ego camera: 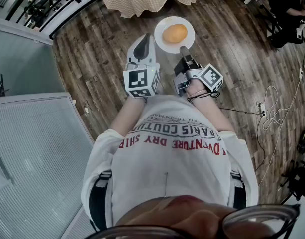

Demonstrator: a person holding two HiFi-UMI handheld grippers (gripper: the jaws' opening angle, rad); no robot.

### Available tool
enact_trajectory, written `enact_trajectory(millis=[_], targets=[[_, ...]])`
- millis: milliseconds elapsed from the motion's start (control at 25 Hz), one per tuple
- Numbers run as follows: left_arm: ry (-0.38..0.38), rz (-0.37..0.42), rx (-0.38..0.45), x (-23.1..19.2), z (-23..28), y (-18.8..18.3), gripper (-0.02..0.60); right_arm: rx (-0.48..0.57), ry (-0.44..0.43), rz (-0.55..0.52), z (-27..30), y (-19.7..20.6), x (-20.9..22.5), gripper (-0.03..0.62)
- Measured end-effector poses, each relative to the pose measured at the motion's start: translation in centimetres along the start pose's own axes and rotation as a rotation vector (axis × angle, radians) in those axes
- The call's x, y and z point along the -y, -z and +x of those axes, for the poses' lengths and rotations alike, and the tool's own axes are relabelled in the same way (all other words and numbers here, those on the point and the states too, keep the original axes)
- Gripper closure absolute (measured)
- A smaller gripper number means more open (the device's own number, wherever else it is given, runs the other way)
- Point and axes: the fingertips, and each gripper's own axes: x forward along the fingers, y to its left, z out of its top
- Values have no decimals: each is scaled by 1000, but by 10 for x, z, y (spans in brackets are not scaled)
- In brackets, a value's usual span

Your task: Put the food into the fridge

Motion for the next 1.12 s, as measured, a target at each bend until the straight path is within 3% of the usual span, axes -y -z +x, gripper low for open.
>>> enact_trajectory(millis=[640,920,1120], targets=[[19,9,-41,-1,8,13,554,-3,10,1,5,-3,12,560],[33,2,-68,-21,42,14,554,8,24,10,41,-16,14,560],[63,-19,-66,-57,104,0,554,19,70,6,103,-31,12,560]])
